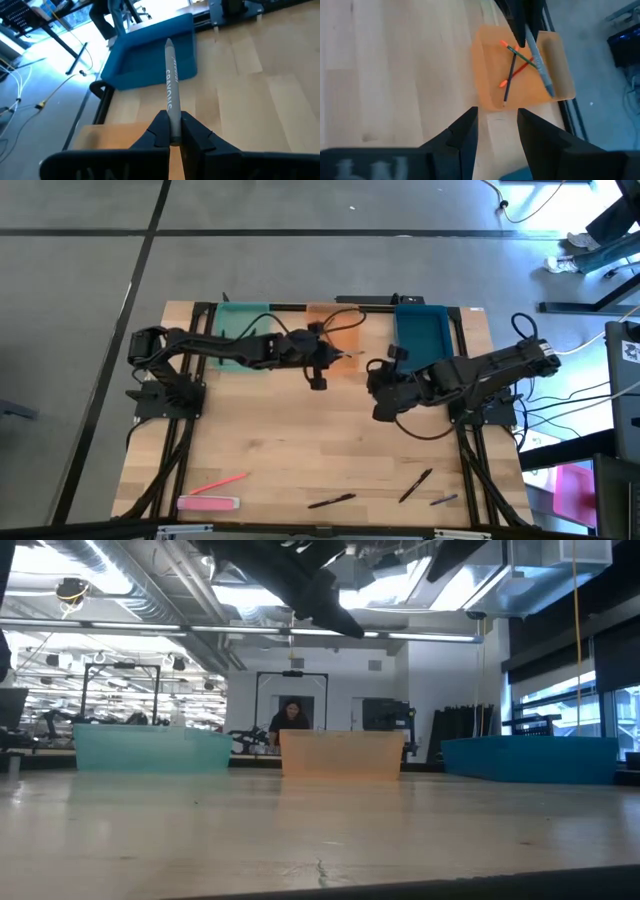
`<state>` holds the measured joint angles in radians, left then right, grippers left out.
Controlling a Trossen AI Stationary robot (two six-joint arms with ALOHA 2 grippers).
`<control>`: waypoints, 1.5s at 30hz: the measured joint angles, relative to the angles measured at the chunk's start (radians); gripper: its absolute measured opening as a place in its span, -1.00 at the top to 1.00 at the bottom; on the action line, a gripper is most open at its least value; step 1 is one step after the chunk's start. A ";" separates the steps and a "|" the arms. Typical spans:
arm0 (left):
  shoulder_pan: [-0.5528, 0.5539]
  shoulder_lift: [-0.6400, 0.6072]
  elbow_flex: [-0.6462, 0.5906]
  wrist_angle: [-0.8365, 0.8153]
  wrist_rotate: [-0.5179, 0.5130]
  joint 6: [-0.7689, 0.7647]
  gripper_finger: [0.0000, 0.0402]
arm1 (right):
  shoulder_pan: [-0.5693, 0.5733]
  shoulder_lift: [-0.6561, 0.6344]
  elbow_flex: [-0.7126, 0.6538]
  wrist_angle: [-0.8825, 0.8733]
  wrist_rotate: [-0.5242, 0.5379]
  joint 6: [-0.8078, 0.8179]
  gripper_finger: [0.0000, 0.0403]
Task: Sort crayons/erasers/pens/pencils in bins
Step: Put the gray crayon into the blue bin
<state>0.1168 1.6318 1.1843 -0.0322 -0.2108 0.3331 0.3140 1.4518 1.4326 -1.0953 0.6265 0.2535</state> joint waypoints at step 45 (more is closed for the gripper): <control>-0.067 -0.001 0.000 -0.008 -0.008 0.014 0.96 | -0.151 0.190 0.000 0.102 0.087 -0.311 0.84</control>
<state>0.0502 1.6310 1.1847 -0.0399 -0.2188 0.3467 0.1635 1.6417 1.4326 -0.9932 0.7132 -0.0570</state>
